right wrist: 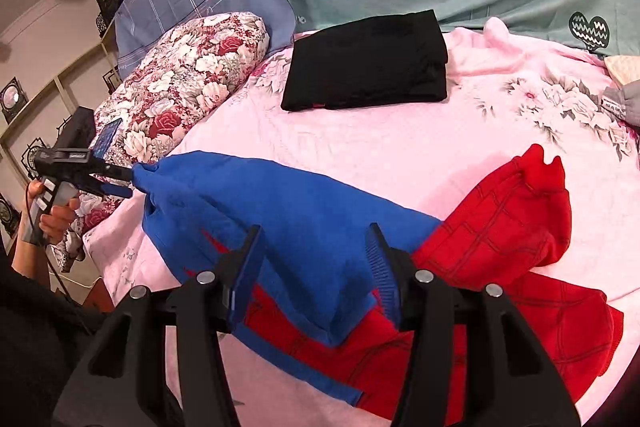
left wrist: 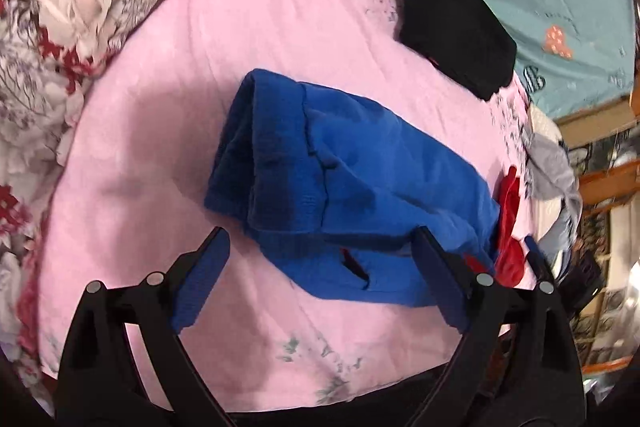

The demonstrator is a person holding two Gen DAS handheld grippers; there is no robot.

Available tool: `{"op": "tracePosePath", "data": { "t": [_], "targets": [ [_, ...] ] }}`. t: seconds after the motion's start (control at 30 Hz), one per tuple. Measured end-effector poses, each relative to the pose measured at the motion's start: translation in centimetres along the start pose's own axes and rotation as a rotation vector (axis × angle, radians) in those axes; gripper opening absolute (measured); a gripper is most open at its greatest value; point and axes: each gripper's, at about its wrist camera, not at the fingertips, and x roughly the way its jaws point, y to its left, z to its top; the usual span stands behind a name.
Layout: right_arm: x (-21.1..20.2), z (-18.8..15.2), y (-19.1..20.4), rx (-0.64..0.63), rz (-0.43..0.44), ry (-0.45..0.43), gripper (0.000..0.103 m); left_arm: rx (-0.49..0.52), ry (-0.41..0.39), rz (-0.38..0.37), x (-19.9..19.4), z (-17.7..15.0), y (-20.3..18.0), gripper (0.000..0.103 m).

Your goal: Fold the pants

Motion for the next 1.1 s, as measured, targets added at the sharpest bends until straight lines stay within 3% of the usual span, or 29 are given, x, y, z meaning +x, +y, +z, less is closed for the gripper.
{"op": "tracePosePath", "data": {
  "t": [0.27, 0.4, 0.47, 0.5, 0.57, 0.67, 0.83, 0.93, 1.0, 1.1],
  "targets": [
    [0.7, 0.3, -0.9, 0.004, 0.015, 0.000, 0.053, -0.134, 0.020, -0.076, 0.4, 1.6, 0.3, 0.092],
    [1.3, 0.5, -1.5, 0.015, 0.035, 0.002, 0.053, -0.182, 0.032, -0.078, 1.4, 2.0, 0.7, 0.090],
    [1.5, 0.6, -1.5, 0.016, 0.052, 0.005, 0.053, -0.175, 0.025, -0.083, 2.0, 2.1, 0.6, 0.080],
    [1.6, 0.6, -1.5, 0.016, 0.055, 0.005, 0.053, -0.146, 0.032, -0.075, 2.5, 2.2, 0.4, 0.063],
    [1.8, 0.8, -1.4, 0.005, 0.056, 0.014, 0.053, -0.109, 0.048, -0.045, 3.3, 2.0, 0.1, 0.038],
    [2.2, 0.9, -1.1, -0.013, 0.051, 0.033, 0.053, -0.044, -0.002, 0.049, 2.9, 1.7, -0.9, 0.037],
    [2.6, 0.9, -1.0, -0.017, 0.043, 0.071, 0.053, 0.183, -0.123, 0.258, -1.0, 0.5, -3.9, 0.037],
    [2.7, 0.8, -1.0, -0.012, 0.029, 0.089, 0.053, 0.234, -0.108, 0.319, -1.1, 0.0, -3.6, 0.038],
    [2.7, 0.7, -1.0, -0.005, 0.016, 0.095, 0.053, 0.232, -0.053, 0.353, 0.6, -0.3, -2.3, 0.040],
    [3.0, 0.6, -1.2, 0.011, -0.023, 0.124, 0.053, 0.209, 0.040, 0.367, 3.8, -0.9, -0.6, 0.055]
  ]
}}
